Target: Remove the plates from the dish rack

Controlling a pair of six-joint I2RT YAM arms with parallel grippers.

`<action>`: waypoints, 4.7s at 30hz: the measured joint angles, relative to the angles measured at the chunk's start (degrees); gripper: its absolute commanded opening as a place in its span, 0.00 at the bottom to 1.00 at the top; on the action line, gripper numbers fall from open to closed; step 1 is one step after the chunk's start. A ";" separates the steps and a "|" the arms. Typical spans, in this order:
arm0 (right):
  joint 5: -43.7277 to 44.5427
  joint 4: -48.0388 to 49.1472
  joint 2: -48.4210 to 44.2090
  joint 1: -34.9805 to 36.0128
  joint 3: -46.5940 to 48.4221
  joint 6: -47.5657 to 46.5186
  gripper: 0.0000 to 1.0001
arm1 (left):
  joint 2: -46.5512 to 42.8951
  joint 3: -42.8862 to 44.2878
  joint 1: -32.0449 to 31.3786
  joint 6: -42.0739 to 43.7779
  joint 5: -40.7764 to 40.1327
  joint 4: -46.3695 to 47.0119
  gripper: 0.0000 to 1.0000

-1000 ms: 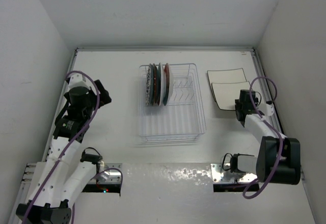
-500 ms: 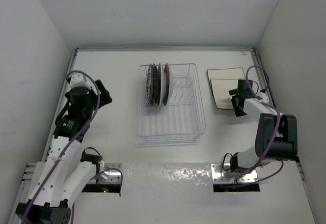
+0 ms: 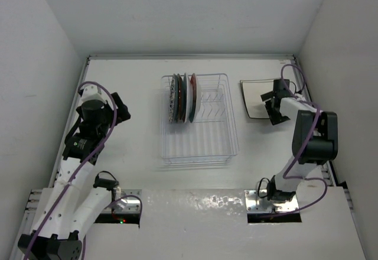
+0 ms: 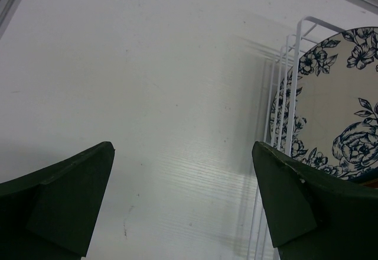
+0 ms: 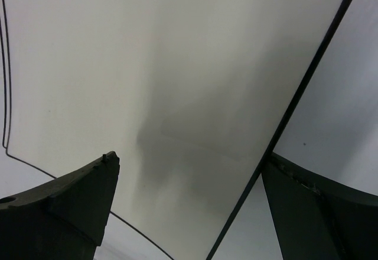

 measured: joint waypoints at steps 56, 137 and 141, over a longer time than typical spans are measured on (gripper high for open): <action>4.57 -29.70 0.46 44.94 53.22 -47.76 0.53 | 1.81 0.00 -0.17 0.66 -0.55 0.70 1.00; 3.08 -34.62 -21.77 49.57 49.81 -48.78 0.00 | -6.54 0.00 -0.92 -1.77 35.23 9.90 1.00; -8.44 -30.32 -26.45 49.86 41.05 -44.50 0.00 | -6.78 0.00 -0.92 -3.93 45.86 14.23 1.00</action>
